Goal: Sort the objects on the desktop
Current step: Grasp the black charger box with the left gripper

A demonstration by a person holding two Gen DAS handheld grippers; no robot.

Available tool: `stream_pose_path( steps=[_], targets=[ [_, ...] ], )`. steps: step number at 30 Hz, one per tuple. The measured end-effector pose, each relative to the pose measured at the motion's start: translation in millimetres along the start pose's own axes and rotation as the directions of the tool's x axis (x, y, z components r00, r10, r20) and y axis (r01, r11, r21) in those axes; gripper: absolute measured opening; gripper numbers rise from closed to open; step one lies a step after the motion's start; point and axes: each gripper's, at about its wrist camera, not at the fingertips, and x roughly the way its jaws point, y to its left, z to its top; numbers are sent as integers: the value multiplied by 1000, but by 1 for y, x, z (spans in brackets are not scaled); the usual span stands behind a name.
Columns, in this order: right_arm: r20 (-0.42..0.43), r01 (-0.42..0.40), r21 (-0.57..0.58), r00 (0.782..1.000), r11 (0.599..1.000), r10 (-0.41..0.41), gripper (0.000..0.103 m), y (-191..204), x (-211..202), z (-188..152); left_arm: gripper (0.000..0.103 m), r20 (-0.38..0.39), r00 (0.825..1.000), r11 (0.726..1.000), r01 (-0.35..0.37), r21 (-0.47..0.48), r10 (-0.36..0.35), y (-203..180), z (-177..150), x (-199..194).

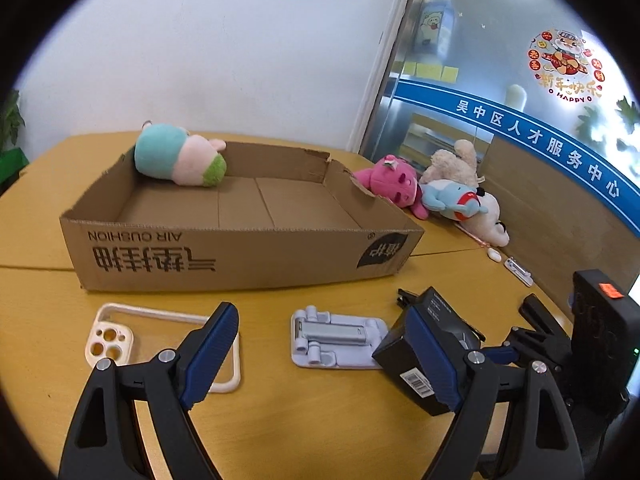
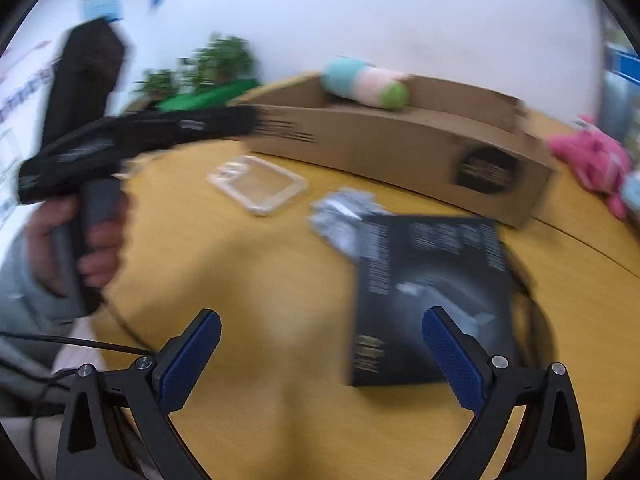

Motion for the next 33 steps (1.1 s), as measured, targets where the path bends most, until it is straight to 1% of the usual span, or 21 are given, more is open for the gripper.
stream_pose_path(
  steps=[1,2,4,5,9,11,13,14,15,17,18,20,21,23,24,26,28,29,31,32,33],
  targets=[
    [17,15,-31,1000,999,-14,102,7,-1,1,85,-9,1000,1000,0,-6,0,2,-2,0],
    [29,62,-51,998,997,-60,102,8,-2,1,85,-19,1000,1000,-1,-12,1,4,-3,0],
    [43,130,-38,991,991,-128,102,-1,-4,1,85,-36,999,1000,0,-23,-1,8,-6,0],
    [46,144,1,989,990,-144,102,-13,-6,0,85,-43,999,1000,3,-29,-4,9,-8,1],
    [13,139,143,990,980,-142,103,-60,-7,-8,85,-67,997,999,28,-42,-31,8,-13,7],
    [-54,113,200,993,973,-104,103,-77,5,-13,85,-82,995,998,50,-45,-53,5,-15,11],
    [-52,52,244,998,968,-40,103,-81,9,-11,85,-98,992,996,72,-43,-76,2,-16,15],
    [-43,8,246,999,969,2,103,-76,10,-10,85,-106,991,996,81,-45,-85,1,-17,17],
    [-30,-68,237,997,969,77,103,-66,10,-10,85,-116,989,995,90,-52,-96,2,-18,18],
    [9,-182,199,983,963,184,102,-45,4,-7,85,-136,984,992,106,-69,-114,6,-19,20],
    [32,-198,161,980,967,195,102,-35,-1,-5,85,-143,983,991,107,-79,-117,9,-20,20],
    [38,-143,116,989,983,140,102,-28,-3,-4,85,-158,979,989,111,-99,-126,14,-22,21],
    [15,-126,119,992,985,125,103,-30,0,-6,85,-171,977,988,109,-110,-127,16,-25,22],
    [-59,-130,144,988,981,139,103,-36,13,-12,85,-195,971,986,113,-123,-135,18,-30,23],
    [-91,-143,146,983,979,157,103,-34,19,-16,85,-213,966,984,121,-127,-147,18,-33,24],
    [-115,-179,120,974,977,192,102,-23,22,-20,85,-246,956,983,132,-127,-160,16,-40,25],
    [-115,-213,89,968,973,222,102,-13,23,-22,83,-287,943,983,137,-126,-168,15,-49,27],
    [-117,-223,77,966,972,230,102,-8,24,-23,80,-310,934,981,142,-130,-177,15,-54,28],
    [-137,-220,62,964,973,227,103,1,32,-24,76,-357,909,973,171,-153,-216,16,-63,32],
    [-151,-212,55,964,976,218,102,5,37,-24,75,-353,905,967,187,-174,-238,16,-66,31],
    [-168,-179,39,969,983,183,103,8,41,-25,72,-355,902,965,192,-178,-245,15,-68,31]
  ],
)
